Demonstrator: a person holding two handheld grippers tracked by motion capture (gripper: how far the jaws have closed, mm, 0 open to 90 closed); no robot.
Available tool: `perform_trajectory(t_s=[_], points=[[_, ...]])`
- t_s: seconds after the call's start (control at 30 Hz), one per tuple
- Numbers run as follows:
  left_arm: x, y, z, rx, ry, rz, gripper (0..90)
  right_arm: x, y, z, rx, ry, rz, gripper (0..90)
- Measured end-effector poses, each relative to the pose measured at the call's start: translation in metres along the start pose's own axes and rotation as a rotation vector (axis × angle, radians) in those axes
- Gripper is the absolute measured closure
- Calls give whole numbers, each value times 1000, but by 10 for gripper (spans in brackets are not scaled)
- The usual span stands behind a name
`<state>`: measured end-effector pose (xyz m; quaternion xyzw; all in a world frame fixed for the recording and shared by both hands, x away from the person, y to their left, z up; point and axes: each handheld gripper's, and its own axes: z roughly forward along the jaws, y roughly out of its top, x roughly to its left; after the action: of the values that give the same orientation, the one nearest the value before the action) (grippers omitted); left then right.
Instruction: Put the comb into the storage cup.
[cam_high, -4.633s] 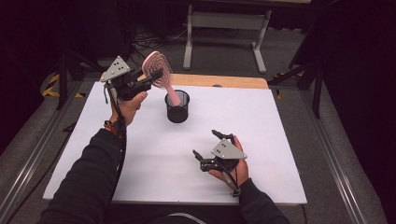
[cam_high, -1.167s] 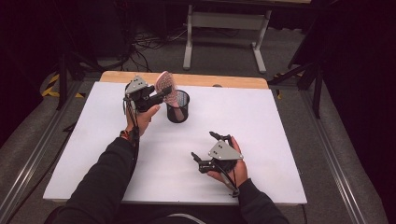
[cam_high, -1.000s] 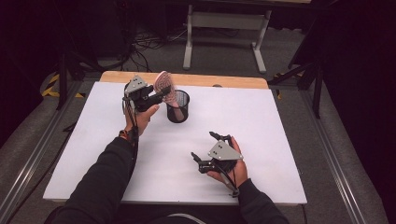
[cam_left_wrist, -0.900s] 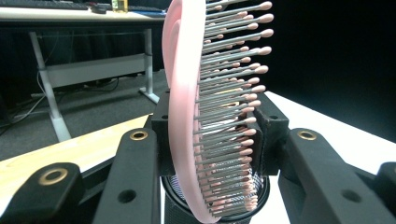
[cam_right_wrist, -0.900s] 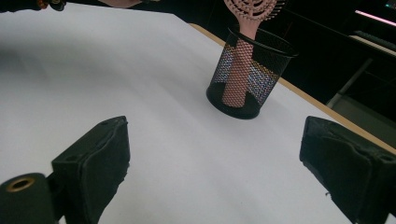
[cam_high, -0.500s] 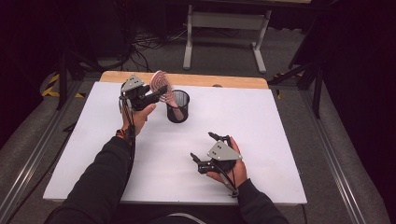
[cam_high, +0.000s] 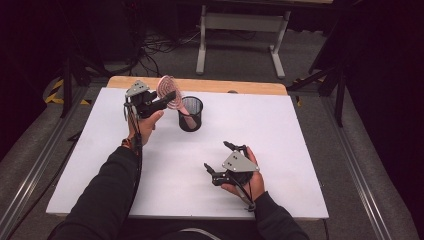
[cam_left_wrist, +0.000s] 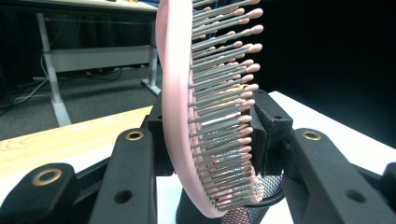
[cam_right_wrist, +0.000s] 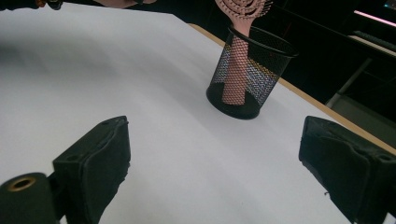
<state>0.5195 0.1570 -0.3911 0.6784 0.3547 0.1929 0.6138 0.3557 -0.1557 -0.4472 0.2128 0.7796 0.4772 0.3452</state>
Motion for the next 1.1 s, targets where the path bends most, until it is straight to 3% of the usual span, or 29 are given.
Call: perform_trajectory(t_s=[0.43, 0.67, 1.1], points=[[2, -1, 0, 9, 2, -3, 547, 0, 0, 1, 7, 6, -2, 98], [3, 2, -5, 18, -19, 18, 401, 1, 0, 1, 10, 6, -5, 98], [3, 5, -11, 12, 32, 48, 187, 1, -1, 1, 12, 7, -8, 97]])
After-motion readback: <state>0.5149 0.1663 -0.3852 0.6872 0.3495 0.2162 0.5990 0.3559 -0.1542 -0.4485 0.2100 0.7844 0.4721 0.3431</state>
